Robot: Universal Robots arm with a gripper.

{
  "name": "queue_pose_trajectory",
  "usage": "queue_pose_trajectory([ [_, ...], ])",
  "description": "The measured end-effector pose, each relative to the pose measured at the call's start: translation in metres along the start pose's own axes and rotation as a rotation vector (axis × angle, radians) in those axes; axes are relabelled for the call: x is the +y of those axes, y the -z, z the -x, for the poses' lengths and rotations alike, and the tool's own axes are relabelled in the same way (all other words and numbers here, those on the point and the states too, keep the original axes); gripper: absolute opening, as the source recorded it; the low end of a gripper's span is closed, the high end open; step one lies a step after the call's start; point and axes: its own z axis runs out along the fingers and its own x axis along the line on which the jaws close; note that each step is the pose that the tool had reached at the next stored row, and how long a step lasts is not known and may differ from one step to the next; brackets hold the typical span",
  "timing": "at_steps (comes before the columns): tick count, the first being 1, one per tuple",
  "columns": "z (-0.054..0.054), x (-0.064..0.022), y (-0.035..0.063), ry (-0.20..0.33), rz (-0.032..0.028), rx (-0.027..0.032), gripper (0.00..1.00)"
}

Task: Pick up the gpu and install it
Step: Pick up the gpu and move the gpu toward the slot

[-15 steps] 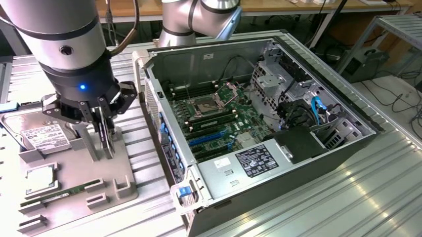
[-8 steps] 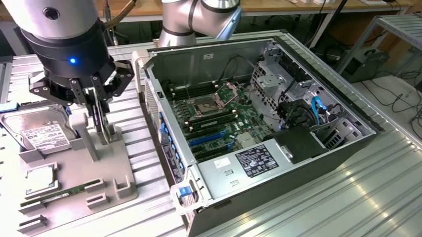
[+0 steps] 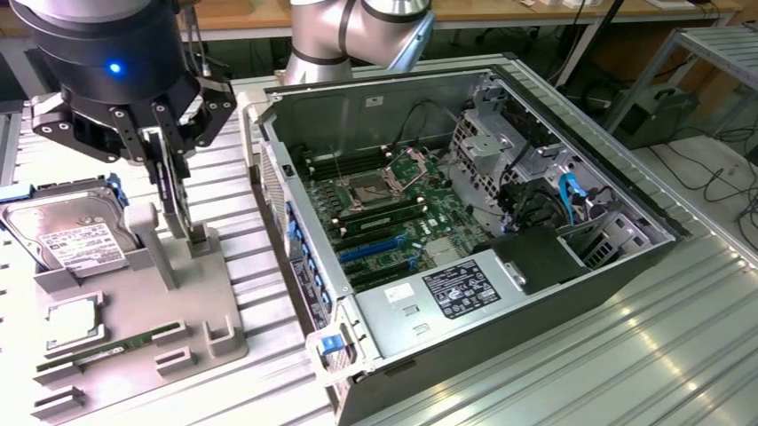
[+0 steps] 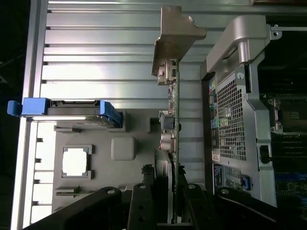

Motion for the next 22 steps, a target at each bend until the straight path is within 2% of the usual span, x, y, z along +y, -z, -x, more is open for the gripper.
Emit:
queue_pose_trajectory([
  [10,0.0,0.0027,0.0121,0.0,0.0192,0.0001,0.27],
  [15,0.0,0.004,0.0181,-0.001,0.0314,0.0001,0.27],
  [22,0.001,0.0063,0.0287,-0.001,0.0429,0.0,0.27],
])
